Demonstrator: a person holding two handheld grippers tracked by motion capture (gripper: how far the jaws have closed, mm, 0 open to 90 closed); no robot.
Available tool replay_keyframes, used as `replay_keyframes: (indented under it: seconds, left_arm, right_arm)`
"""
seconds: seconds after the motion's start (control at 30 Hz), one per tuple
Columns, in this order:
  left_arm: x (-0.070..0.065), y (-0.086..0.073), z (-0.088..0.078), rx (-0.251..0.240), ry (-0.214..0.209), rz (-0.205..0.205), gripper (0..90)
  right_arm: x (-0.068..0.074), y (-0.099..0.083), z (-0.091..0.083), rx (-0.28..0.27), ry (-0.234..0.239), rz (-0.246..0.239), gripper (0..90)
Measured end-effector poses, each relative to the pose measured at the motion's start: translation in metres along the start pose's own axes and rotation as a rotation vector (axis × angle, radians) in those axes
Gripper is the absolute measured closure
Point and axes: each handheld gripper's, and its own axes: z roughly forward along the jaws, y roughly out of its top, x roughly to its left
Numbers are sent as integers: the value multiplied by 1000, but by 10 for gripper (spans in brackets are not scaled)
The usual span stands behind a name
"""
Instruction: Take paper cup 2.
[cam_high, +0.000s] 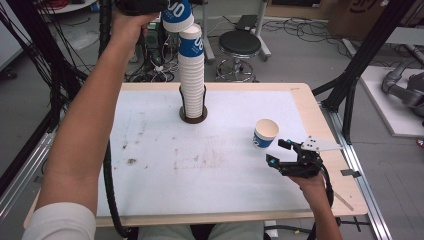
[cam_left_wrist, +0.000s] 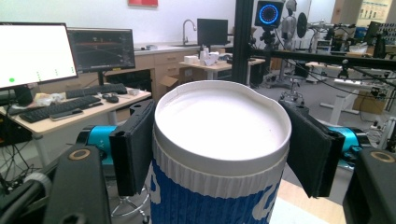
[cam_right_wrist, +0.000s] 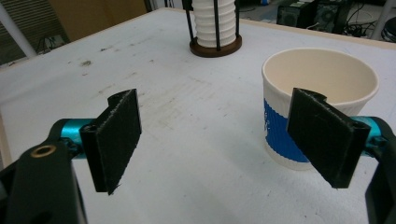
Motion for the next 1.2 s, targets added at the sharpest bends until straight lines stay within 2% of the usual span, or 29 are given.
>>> replay_keyframes:
  seconds: [0.13, 0.3, 0.57, 0.63, 0.77, 1.2]
  left_arm:
    - [3, 2, -10, -11, 2, -13, 310]
    - [3, 3, -24, -10, 1, -1, 310]
    - [0, -7, -50, 7, -22, 4, 309]
    - [-2, -11, -56, -4, -36, 0, 309]
    - [-6, -24, -65, 15, -72, 7, 309]
    - [-23, -71, -102, 33, -169, 9, 308]
  right_arm:
    - [1, 0, 0, -1, 1, -2, 185]
    - [2, 1, 1, 4, 6, -3, 185]
    - [6, 2, 3, -4, 18, -11, 184]
    - [7, 3, 4, -4, 18, -13, 185]
    - [9, 3, 5, -3, 19, -20, 185]
    - [14, 3, 6, 5, 12, -28, 184]
